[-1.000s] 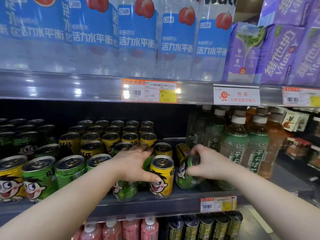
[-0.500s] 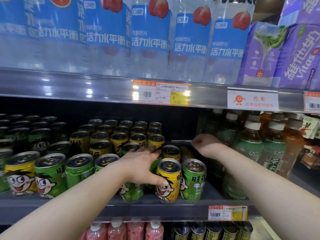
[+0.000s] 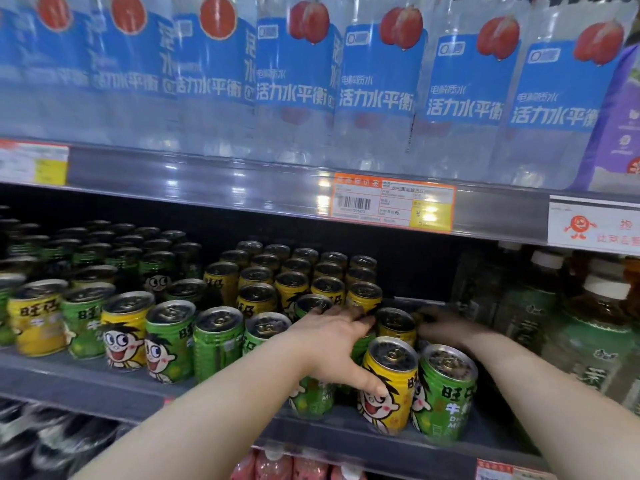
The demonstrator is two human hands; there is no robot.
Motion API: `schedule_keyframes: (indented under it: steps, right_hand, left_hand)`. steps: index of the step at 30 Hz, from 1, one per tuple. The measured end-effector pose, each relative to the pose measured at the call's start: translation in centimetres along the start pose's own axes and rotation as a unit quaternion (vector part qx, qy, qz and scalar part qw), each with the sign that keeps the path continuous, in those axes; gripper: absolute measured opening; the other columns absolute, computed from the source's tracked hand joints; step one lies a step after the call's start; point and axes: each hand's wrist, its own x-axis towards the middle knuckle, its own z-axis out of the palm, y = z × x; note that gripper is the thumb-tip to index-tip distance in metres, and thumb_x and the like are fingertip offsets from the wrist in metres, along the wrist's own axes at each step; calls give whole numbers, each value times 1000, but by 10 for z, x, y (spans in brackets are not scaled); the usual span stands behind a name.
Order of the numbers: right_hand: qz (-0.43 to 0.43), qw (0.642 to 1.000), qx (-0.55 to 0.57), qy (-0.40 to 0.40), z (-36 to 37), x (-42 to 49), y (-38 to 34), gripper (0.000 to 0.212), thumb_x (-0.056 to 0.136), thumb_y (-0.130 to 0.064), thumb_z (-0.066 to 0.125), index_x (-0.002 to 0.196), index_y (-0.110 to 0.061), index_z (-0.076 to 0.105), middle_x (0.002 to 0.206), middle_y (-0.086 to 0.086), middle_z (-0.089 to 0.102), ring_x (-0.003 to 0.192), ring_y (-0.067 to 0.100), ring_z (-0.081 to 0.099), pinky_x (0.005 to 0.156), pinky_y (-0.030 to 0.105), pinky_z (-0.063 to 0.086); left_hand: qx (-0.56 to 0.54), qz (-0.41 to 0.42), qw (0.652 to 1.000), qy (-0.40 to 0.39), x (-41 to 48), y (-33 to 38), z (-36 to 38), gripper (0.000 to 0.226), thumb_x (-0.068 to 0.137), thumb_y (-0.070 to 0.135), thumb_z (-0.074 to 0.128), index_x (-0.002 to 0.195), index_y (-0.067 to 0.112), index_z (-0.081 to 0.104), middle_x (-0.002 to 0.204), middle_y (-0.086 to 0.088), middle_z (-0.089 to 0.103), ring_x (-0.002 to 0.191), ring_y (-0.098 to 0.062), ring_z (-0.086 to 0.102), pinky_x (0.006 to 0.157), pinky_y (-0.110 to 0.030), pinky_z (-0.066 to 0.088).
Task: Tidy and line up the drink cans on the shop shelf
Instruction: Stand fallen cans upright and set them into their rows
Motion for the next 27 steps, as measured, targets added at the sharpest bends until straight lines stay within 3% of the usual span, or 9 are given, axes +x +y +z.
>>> schedule_keyframes:
  steps: [3, 6, 8, 11, 14, 18, 25, 27]
  right_hand:
    - [22, 992, 87, 84, -5, -4, 3, 62, 78, -26, 70, 132, -14, 41, 122, 11, 57, 101, 23, 55, 78, 25, 39]
    - [17, 990, 77, 115, -8, -13, 4, 61, 73, -23, 75, 123, -9, 45, 111, 11, 54, 93, 21, 50, 75, 25, 38]
    - [11, 992, 72, 106, -8, -19, 3, 65, 70, -20, 77, 124, -9, 43, 110, 10, 52, 93, 18, 46, 77, 23, 36]
    - [-6, 992, 94, 87, -11, -24, 5, 80, 70, -17, 79, 136, -13, 36, 130, 11, 52, 109, 22, 51, 85, 20, 35]
    - [-23, 994, 70, 75, -13, -27, 4, 66, 75, -27, 75, 133, -18, 45, 133, 8, 54, 112, 21, 53, 85, 20, 36]
    - [-38, 996, 42, 72, -11, -25, 0, 66, 85, -36, 64, 142, -20, 35, 143, 6, 45, 127, 23, 45, 94, 21, 35]
    - [-46, 997, -23, 62, -13, -8, -2, 70, 86, -36, 62, 144, -14, 29, 145, 9, 42, 129, 25, 43, 99, 26, 36]
    - [-43, 995, -43, 82, -7, 1, -1, 62, 88, -37, 59, 140, -15, 36, 141, 10, 47, 125, 26, 48, 96, 28, 39]
  left_hand:
    - [-3, 5, 1000, 2, 1, -1, 0, 99, 70, 73, 53, 147, 31, 6, 158, 4, 1, 144, -23, 3, 115, -43, 8]
    - [2, 9, 1000, 1, 1, -1, 1, 100, 70, 73, 52, 147, 31, 6, 158, 4, 0, 144, -24, 4, 115, -44, 10]
    - [5, 11, 1000, 1, 1, -1, 1, 100, 70, 73, 52, 147, 30, 5, 158, 4, 0, 144, -23, 4, 115, -44, 10]
    - [7, 10, 1000, -1, 2, -1, 1, 101, 69, 74, 52, 147, 30, 5, 158, 4, 0, 144, -23, 4, 116, -44, 10]
    - [6, 9, 1000, -1, 1, -1, 1, 101, 69, 75, 52, 147, 30, 5, 158, 5, -1, 144, -22, 3, 116, -44, 9]
    - [6, 10, 1000, -2, 0, 0, 1, 100, 70, 74, 51, 147, 30, 5, 158, 4, -1, 144, -22, 3, 116, -43, 9]
    - [9, 6, 1000, -6, 0, -1, -1, 99, 71, 72, 52, 147, 29, 6, 158, 3, 1, 144, -24, 4, 115, -44, 8]
    - [6, 5, 1000, -4, 0, -1, -1, 99, 71, 73, 52, 147, 28, 8, 158, 1, 3, 144, -25, 4, 114, -45, 7]
